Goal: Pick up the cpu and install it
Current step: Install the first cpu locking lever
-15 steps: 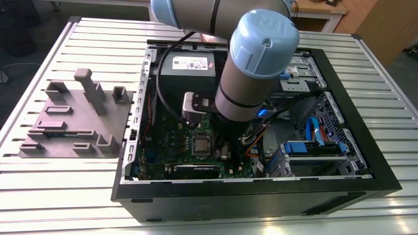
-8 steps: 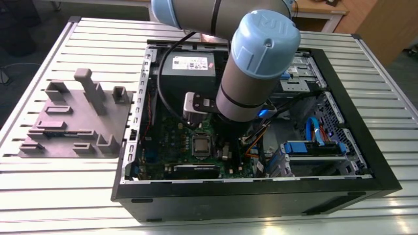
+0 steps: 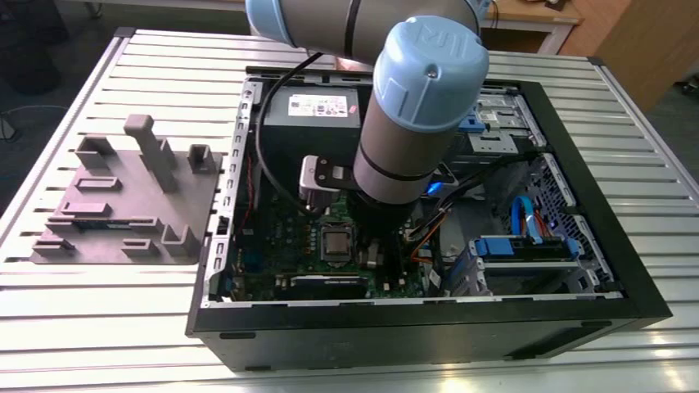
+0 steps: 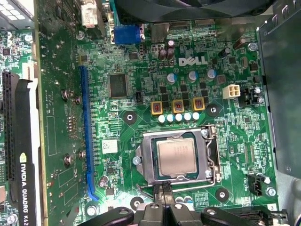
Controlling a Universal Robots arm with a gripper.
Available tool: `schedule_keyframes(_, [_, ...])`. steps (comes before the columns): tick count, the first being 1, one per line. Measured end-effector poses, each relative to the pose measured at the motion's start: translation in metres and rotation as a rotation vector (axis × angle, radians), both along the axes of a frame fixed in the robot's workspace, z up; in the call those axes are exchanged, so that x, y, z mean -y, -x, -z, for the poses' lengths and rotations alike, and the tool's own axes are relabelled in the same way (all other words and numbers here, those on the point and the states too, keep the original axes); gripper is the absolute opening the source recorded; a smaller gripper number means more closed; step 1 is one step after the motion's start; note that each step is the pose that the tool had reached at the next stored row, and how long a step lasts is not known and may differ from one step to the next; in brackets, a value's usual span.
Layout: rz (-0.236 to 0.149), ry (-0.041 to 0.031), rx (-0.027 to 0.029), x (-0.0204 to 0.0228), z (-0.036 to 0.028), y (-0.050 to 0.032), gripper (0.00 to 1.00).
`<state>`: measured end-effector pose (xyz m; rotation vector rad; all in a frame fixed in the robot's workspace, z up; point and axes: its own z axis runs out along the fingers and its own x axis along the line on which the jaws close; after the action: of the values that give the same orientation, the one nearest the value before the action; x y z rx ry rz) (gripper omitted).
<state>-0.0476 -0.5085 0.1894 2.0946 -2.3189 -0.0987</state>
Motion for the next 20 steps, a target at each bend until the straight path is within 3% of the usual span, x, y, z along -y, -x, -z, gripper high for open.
schedule_keyframes(3, [-0.003,-0.0003,0.0034,0.0001,0.0005,0.0007,0.1])
schedule_keyframes(15, [-0.011,-0.0022,0.0066,0.0005,0.0007,-0.0008,0.1])
schedule_keyframes(20, [-0.016,-0.0022,0.0131,0.0005,0.0007,-0.0011,0.1])
